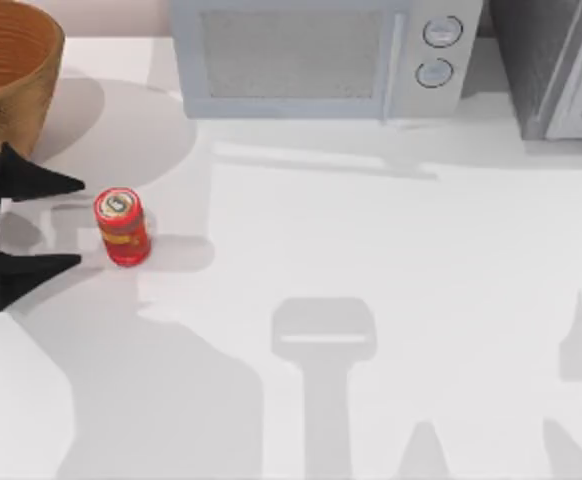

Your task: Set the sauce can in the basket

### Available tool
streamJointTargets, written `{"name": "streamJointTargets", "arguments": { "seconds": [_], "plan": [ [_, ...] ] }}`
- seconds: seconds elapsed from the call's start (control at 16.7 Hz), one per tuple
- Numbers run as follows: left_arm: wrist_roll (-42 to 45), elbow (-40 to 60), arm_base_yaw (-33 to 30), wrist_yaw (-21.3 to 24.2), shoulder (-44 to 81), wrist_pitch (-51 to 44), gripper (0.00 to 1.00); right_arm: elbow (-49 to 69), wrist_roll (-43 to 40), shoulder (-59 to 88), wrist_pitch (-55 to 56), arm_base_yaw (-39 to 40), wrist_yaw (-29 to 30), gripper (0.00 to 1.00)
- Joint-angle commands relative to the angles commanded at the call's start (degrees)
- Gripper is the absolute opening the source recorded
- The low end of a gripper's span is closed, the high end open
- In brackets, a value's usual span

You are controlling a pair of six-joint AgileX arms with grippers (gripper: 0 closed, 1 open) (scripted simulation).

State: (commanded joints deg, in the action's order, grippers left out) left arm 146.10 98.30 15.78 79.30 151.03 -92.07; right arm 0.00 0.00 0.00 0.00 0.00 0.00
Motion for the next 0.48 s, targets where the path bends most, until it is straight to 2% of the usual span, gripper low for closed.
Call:
{"name": "streamJointTargets", "arguments": {
  "seconds": [0.24, 0.48],
  "plan": [
    [-0.32, -2.34, 0.03, -0.03, -3.18, -1.71, 1.00, 0.00, 0.00, 0.00, 0.00, 0.00, 0.00, 1.00],
    [-4.37, -5.10, -0.88, 0.79, -4.31, 4.94, 1.00, 0.00, 0.00, 0.00, 0.00, 0.00, 0.00, 1.00]
  ]
}}
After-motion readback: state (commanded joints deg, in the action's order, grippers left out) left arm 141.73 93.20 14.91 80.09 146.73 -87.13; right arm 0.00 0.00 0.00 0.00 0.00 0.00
